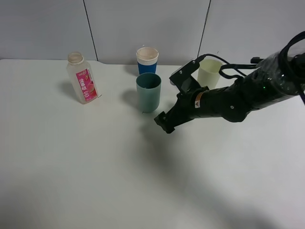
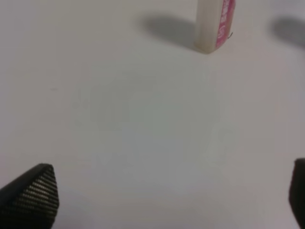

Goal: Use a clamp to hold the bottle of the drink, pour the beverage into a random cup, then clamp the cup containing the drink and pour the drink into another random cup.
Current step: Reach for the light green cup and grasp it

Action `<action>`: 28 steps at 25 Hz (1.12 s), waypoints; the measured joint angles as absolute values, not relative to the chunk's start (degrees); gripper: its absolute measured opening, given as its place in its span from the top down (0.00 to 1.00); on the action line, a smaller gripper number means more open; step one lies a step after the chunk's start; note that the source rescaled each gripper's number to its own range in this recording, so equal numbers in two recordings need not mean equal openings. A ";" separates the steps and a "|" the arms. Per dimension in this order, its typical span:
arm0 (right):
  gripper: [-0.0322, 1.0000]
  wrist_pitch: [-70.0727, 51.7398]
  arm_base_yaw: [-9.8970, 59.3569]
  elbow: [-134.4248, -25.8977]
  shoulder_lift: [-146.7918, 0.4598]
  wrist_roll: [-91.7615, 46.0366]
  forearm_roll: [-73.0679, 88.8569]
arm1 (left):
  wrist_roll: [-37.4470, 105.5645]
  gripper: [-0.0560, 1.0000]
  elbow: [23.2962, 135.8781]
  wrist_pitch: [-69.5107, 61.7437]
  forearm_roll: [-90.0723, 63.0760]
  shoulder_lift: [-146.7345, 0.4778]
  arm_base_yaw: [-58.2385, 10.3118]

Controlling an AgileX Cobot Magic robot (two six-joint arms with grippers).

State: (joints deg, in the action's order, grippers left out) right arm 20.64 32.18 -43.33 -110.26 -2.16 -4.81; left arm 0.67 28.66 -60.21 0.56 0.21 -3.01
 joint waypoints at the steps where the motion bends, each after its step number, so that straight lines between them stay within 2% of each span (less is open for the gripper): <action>1: 0.00 22.17 32.18 -43.33 -110.90 -2.19 -4.94 | 0.67 0.06 28.66 -60.21 0.56 0.21 -3.01; 17: 0.00 46.78 32.18 -43.33 -120.38 -4.99 -6.27 | 0.67 0.06 28.66 -60.21 0.56 0.21 -3.01; 28: 0.00 56.17 32.18 -43.39 -123.77 -9.89 -4.11 | 0.67 0.06 28.66 -60.21 0.56 0.21 -3.01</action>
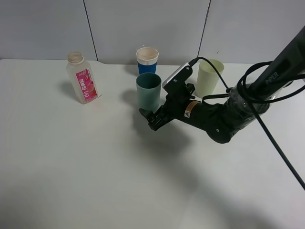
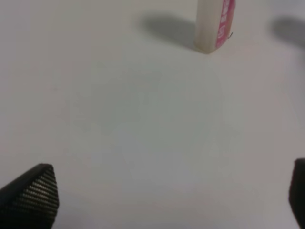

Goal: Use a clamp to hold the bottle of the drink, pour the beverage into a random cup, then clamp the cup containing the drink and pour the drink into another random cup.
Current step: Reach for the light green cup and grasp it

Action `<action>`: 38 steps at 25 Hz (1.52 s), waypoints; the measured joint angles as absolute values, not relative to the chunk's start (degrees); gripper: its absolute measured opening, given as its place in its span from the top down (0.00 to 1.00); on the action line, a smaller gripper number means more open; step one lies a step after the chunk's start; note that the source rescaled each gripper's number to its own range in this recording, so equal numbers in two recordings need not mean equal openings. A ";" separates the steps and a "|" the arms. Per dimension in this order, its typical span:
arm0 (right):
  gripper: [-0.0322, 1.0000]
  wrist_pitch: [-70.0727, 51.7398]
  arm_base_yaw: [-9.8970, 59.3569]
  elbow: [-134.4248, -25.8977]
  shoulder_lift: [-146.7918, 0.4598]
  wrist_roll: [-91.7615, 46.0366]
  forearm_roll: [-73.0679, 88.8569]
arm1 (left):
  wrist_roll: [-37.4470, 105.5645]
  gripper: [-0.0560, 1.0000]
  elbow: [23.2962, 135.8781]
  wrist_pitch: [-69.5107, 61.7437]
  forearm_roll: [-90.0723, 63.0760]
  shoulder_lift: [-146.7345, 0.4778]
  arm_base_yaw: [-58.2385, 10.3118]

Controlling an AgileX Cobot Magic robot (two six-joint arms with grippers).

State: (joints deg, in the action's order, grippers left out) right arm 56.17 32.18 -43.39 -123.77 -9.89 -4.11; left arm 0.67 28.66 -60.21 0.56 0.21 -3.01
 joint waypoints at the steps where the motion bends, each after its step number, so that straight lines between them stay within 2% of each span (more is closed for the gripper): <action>1: 0.00 56.91 32.18 -43.39 -123.82 -9.91 -3.64 | 0.67 0.06 28.66 -60.21 0.56 0.21 -3.01; 13: 0.00 60.48 31.91 -43.52 -124.06 -7.61 -4.01 | 0.67 0.06 28.66 -60.21 0.56 0.21 -3.01; 38: 0.00 63.88 31.52 -54.66 -134.18 -5.22 -9.23 | 0.67 0.06 28.66 -60.16 0.56 0.21 -3.01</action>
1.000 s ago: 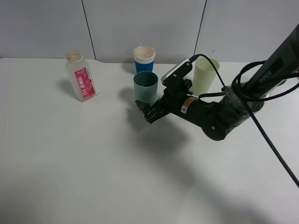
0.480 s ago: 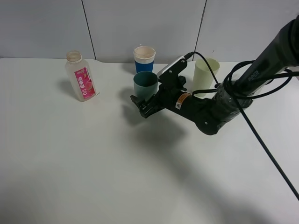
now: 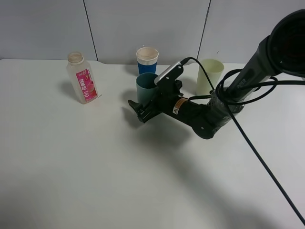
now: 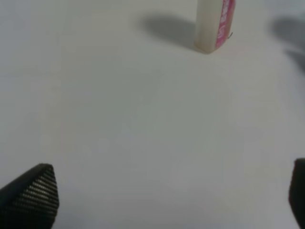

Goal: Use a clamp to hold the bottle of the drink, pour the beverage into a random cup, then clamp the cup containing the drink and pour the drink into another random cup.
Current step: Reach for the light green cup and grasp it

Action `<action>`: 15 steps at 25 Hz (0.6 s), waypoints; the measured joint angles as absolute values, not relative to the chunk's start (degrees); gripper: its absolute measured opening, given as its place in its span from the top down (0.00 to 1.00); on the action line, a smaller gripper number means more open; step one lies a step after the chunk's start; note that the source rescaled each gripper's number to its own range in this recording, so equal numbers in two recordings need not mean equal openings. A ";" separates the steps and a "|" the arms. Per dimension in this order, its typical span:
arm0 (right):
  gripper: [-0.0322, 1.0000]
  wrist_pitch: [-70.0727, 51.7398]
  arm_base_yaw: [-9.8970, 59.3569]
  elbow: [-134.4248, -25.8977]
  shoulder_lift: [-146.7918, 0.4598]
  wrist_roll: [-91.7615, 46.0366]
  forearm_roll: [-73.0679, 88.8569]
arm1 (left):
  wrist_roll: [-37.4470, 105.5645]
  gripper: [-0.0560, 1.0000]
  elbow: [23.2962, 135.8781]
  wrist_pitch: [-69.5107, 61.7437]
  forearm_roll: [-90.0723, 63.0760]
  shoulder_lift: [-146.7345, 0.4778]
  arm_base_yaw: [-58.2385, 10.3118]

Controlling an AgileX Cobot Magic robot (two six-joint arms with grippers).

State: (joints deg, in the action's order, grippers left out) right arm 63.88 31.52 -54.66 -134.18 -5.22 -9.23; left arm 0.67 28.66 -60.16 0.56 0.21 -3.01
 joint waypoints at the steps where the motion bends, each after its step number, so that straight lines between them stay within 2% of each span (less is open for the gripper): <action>1: 0.00 64.09 31.52 -54.92 -134.49 -5.22 -9.23 | 0.67 0.06 28.66 -60.16 0.56 0.21 -3.01; 9: 0.00 64.97 31.52 -55.10 -134.65 -5.20 -9.28 | 0.67 0.07 28.66 -60.16 0.56 0.21 -3.01; 10: 0.07 64.97 31.52 -55.10 -134.65 -5.20 -9.28 | 0.67 0.07 28.66 -60.16 0.56 0.21 -3.01; 11: 0.23 64.97 31.52 -55.10 -134.65 -5.20 -9.28 | 0.67 0.07 28.66 -60.16 0.56 0.21 -3.01; 13: 0.83 64.97 31.52 -55.10 -134.65 -5.20 -9.13 | 0.67 0.07 28.66 -60.16 0.56 0.21 -3.01; 14: 0.97 65.11 31.44 -55.10 -134.65 -5.01 -9.34 | 0.67 0.07 28.66 -60.16 0.56 0.21 -3.01; 15: 0.97 65.08 31.44 -55.10 -134.65 -5.00 -9.34 | 0.67 0.07 28.66 -60.16 0.56 0.21 -3.01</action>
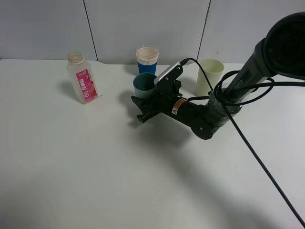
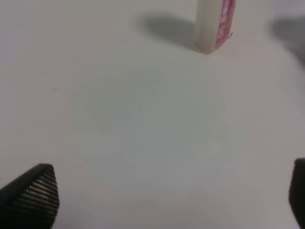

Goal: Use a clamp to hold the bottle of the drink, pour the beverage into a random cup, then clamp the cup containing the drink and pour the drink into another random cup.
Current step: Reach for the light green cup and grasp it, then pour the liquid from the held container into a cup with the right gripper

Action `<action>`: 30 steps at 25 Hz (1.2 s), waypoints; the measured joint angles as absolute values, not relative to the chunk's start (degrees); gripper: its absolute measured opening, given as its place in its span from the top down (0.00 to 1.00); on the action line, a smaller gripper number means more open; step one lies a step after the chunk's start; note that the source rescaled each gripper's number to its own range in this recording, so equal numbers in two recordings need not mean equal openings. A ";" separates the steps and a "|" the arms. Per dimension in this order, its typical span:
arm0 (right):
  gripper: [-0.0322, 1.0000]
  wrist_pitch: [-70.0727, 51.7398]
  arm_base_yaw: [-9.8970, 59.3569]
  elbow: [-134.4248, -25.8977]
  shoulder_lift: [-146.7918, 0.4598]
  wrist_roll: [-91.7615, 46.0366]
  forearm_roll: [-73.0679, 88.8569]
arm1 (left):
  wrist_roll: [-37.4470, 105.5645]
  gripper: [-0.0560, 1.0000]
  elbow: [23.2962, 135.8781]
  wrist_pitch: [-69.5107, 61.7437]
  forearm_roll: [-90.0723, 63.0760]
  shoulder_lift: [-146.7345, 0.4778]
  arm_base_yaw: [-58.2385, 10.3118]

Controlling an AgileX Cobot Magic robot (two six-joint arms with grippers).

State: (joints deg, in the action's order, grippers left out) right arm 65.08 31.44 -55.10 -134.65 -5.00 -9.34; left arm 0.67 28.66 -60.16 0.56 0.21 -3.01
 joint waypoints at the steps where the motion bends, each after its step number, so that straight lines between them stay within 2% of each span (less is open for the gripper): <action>1: 0.97 65.08 31.44 -55.10 -134.65 -4.92 -9.34 | 0.67 0.07 28.66 -60.16 0.56 0.21 -3.01; 11: 0.97 65.08 31.44 -55.10 -134.65 -4.26 -9.23 | 0.67 0.07 28.66 -60.16 0.56 0.21 -3.01; 16: 0.97 64.33 31.44 -55.10 -133.73 2.39 -9.43 | 0.67 0.07 28.66 -60.16 0.56 0.21 -3.01; 24: 0.97 63.53 31.32 -53.32 -125.71 9.83 -10.10 | 0.67 0.07 28.66 -60.16 0.56 0.21 -3.01; 30: 0.97 56.47 31.32 -50.35 -117.59 9.87 -9.12 | 0.67 0.07 28.66 -60.16 0.56 0.21 -3.01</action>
